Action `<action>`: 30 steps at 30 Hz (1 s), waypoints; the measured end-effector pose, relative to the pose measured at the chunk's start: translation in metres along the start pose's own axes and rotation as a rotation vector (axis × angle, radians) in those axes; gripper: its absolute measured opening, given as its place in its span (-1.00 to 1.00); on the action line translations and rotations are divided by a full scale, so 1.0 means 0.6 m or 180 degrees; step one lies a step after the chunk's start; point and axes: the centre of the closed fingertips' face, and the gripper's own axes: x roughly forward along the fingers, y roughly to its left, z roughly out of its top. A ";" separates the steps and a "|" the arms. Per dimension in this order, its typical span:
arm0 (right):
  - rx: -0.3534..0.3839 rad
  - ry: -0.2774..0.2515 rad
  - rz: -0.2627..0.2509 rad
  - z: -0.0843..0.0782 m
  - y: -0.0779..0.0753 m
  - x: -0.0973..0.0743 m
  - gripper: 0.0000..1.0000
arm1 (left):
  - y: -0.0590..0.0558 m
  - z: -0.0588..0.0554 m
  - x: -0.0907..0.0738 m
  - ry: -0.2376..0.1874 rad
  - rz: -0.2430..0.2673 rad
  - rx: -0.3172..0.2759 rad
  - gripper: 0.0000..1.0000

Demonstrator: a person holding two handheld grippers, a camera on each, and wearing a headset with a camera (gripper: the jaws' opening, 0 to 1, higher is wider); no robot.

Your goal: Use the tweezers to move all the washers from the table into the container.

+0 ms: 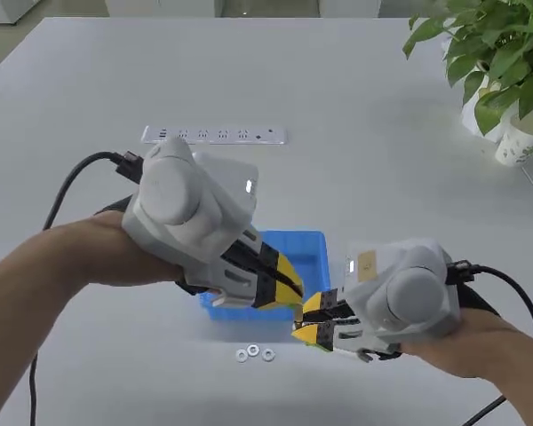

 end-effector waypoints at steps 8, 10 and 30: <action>-0.0039 -0.0015 -0.0013 0.014 -0.013 -0.005 -0.81 | 0.010 0.007 -0.011 0.0010 0.0036 0.0022 -0.88; -0.0047 -0.0019 -0.0017 0.016 -0.017 -0.007 -0.81 | 0.015 0.010 -0.014 0.0003 0.0058 0.0030 -0.88; -0.0093 -0.0037 -0.0043 0.020 -0.069 0.003 -0.81 | 0.062 0.004 -0.017 0.0046 0.0172 0.0060 -0.88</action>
